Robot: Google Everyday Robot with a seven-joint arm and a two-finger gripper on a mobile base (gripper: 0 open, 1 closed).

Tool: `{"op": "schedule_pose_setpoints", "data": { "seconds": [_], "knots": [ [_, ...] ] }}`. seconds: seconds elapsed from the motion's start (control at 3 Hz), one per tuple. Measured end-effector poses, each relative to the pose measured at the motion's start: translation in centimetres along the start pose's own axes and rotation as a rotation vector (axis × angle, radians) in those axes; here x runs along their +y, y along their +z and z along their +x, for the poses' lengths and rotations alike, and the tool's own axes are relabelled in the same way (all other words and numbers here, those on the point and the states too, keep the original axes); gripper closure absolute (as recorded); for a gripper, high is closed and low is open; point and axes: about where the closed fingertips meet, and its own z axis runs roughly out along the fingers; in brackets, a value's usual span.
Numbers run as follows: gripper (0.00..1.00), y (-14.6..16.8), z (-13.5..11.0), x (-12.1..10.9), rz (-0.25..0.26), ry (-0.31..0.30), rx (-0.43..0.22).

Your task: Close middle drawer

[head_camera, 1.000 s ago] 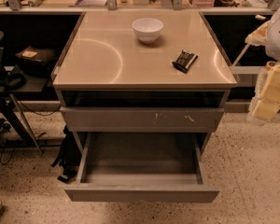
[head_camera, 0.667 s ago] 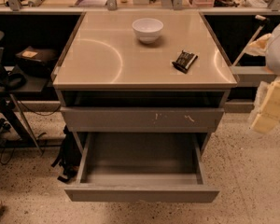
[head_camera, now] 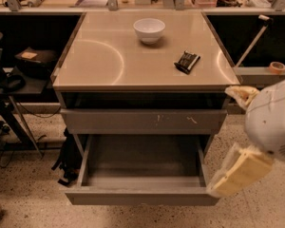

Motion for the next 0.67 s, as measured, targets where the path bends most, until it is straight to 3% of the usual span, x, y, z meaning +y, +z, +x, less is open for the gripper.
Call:
{"op": "schedule_pose_setpoints", "data": {
  "seconds": [0.33, 0.67],
  "knots": [
    [0.00, 1.58, 1.56, 1.31, 0.013, 0.103, -0.046],
    [0.00, 1.58, 1.55, 1.31, 0.013, 0.103, -0.046]
  ]
}}
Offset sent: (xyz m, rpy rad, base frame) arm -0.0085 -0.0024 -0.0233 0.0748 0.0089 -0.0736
